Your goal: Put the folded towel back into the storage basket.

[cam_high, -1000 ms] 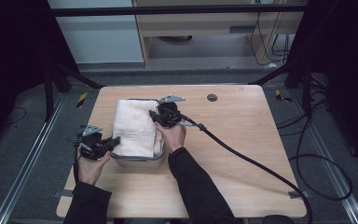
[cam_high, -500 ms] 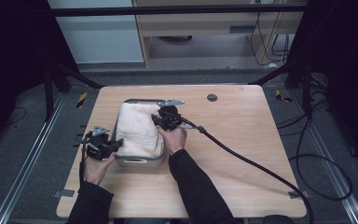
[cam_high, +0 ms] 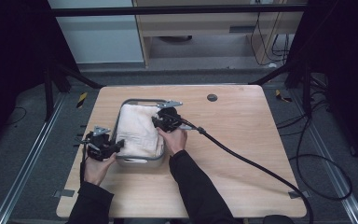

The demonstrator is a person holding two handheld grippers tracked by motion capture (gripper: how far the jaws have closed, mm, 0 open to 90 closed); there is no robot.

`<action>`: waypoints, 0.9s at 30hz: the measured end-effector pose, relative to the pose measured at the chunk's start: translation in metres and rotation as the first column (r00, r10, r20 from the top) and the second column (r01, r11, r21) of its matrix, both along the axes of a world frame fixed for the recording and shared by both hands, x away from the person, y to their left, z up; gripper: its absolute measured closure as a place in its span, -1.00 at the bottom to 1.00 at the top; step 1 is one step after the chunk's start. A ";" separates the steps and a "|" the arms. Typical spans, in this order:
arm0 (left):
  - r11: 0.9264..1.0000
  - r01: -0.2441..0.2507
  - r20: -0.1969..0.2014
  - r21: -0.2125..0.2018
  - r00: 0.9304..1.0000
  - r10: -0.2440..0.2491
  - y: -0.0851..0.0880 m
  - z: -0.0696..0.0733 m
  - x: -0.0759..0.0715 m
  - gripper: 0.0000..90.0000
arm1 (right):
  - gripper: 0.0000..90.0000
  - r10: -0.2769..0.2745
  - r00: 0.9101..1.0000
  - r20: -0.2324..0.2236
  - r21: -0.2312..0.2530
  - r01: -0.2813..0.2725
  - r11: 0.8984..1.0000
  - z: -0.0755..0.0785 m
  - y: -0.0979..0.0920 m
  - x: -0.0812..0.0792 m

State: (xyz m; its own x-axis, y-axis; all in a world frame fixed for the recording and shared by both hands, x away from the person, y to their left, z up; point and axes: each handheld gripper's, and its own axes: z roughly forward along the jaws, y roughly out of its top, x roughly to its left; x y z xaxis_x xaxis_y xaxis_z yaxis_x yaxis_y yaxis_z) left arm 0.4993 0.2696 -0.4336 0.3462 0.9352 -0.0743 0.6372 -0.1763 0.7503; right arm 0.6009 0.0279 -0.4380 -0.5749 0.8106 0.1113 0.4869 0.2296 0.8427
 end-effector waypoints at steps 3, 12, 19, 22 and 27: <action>1.000 0.004 0.011 -0.003 1.000 -0.004 -0.001 0.000 -0.001 0.38 | 0.33 0.002 1.000 0.010 -0.010 -0.002 1.000 0.000 -0.001 -0.002; 1.000 -0.008 0.066 -0.013 0.998 0.008 0.001 0.007 -0.005 0.22 | 0.24 0.004 1.000 0.026 -0.004 -0.004 1.000 0.002 -0.006 -0.003; 0.998 -0.012 0.148 -0.059 0.989 0.020 0.010 0.023 -0.016 0.19 | 0.10 0.003 0.994 0.106 -0.012 -0.002 1.000 0.016 -0.014 -0.007; 0.998 -0.008 0.161 -0.067 0.987 0.019 0.011 0.026 -0.018 0.17 | 0.02 0.004 0.993 0.115 0.000 -0.004 1.000 0.022 -0.021 -0.009; 0.997 0.015 0.190 -0.077 0.982 0.000 0.012 0.030 -0.024 0.11 | -0.21 0.031 0.992 0.123 0.002 -0.031 1.000 0.033 -0.036 -0.017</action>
State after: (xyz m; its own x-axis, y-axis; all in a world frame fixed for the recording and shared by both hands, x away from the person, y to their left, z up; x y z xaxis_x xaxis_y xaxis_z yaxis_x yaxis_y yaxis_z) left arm 0.4754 0.2817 -0.4039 0.3683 0.9263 -0.0793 0.4811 -0.1169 0.8688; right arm 0.5837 -0.0081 -0.4054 -0.6093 0.7919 0.0409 0.3720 0.2399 0.8967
